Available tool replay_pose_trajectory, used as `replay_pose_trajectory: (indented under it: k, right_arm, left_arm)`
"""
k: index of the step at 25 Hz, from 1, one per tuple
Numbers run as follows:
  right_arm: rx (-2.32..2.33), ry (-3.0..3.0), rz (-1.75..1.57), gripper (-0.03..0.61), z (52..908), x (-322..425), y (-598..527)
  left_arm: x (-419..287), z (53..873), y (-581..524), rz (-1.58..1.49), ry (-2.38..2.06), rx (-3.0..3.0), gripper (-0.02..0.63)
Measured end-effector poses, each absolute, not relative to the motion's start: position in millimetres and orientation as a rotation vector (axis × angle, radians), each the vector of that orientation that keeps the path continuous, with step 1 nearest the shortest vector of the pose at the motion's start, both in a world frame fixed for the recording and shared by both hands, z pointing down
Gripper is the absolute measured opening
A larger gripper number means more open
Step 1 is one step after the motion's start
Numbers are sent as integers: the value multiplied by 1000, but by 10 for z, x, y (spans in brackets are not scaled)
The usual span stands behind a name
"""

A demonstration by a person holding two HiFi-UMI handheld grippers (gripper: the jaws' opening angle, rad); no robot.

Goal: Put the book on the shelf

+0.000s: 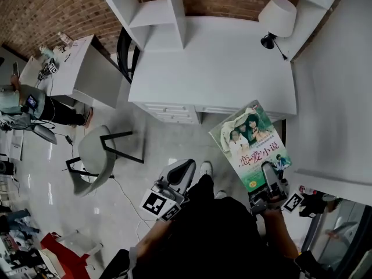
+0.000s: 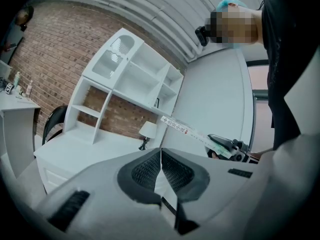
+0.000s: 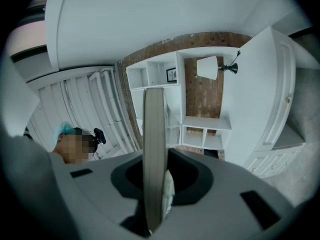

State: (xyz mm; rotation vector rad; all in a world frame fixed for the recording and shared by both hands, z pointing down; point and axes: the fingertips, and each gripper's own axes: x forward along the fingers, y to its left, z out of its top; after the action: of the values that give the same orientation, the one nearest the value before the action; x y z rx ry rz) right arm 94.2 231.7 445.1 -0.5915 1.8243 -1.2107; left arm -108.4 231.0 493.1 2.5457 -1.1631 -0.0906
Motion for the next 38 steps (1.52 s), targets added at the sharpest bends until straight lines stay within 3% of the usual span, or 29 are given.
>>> replay_pose_trajectory:
  k: [38]
  right_arm:
    - [-640,1722,-1188,80,4655,838,1476]
  left_arm:
    - [-1280,4931,1224,-68,-1125,2600,18]
